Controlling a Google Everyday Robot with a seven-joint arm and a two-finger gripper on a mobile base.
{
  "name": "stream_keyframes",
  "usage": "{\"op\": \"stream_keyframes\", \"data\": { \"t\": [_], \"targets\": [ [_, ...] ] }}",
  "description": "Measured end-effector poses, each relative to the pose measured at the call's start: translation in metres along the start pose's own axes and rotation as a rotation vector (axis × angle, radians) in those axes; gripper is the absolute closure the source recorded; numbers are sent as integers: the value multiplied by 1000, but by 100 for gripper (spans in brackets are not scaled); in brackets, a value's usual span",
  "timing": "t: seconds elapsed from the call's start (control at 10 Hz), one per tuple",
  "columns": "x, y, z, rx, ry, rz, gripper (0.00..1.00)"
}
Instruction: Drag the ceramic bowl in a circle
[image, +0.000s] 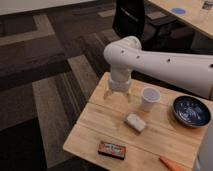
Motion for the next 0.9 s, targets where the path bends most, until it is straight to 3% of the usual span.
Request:
{"op": "stream_keyframes", "data": {
  "t": [0.5, 0.6, 0.8, 0.9],
  "targets": [
    [1, -5, 0, 2, 4, 17, 35],
    [3, -44, -10, 0, -3, 115, 35],
    [7, -80, -19, -17, 2, 177, 35],
    [8, -112, -24, -31, 9, 216, 35]
  ]
}}
